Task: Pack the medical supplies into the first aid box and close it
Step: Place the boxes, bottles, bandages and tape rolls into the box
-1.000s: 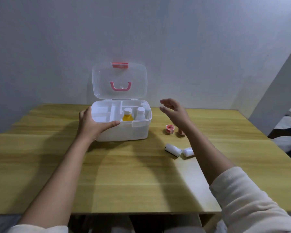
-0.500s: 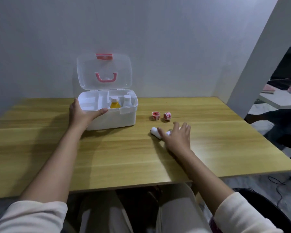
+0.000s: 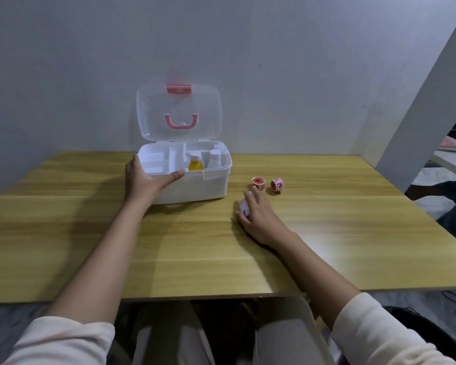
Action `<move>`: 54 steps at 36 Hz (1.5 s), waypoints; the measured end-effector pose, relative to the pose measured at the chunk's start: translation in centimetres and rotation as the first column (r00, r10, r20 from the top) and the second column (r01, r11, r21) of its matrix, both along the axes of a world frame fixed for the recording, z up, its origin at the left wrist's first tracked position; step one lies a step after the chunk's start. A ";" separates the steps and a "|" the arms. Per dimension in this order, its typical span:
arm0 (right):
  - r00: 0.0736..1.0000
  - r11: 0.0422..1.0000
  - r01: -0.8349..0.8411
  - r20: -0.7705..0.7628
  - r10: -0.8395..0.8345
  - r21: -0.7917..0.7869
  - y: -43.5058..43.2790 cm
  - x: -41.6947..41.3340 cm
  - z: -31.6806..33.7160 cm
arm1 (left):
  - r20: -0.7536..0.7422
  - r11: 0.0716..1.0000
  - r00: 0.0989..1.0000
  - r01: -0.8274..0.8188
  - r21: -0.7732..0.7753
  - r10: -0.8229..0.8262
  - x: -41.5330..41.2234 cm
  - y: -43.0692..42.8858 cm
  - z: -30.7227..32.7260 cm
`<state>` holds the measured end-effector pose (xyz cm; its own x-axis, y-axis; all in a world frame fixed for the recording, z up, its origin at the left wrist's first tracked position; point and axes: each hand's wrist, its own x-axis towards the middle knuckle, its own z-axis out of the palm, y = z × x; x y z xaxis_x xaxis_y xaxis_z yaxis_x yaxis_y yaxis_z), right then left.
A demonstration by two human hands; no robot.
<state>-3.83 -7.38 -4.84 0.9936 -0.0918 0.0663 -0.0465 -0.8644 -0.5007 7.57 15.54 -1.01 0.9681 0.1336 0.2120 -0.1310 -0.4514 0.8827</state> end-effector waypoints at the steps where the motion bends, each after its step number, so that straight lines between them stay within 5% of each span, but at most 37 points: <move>1: 1.000 1.000 0.022 -0.004 -0.022 -0.014 0.2 0.0 0.1 | 0.002 1.000 1.000 -0.005 -0.002 0.005 0.0 -0.1 0.0; 17: 0.983 0.987 0.148 0.118 -0.140 -0.063 0.7 -0.3 -0.8 | 0.046 0.999 0.998 -0.037 -0.032 0.038 -1.6 -2.0 -0.3; 25: 0.971 0.982 0.123 0.189 -0.149 0.140 0.5 -0.9 -0.5 | 0.062 0.999 0.998 0.032 -0.018 -0.031 -1.6 -0.9 -0.8; 33: 0.867 0.934 -0.093 0.490 -0.095 0.344 5.0 0.2 5.3 | 0.094 0.993 0.989 0.114 -0.009 -0.112 -1.8 1.1 -1.4; 39: 0.902 0.900 -0.219 0.430 0.039 0.377 10.6 4.0 9.3 | 0.112 0.964 0.968 0.237 -0.122 -0.224 -1.6 2.6 -1.6; 54: 0.971 0.994 -0.079 0.231 0.058 0.081 12.8 11.3 8.0 | 0.163 0.948 0.963 0.246 -0.204 -0.215 -0.8 2.7 -2.7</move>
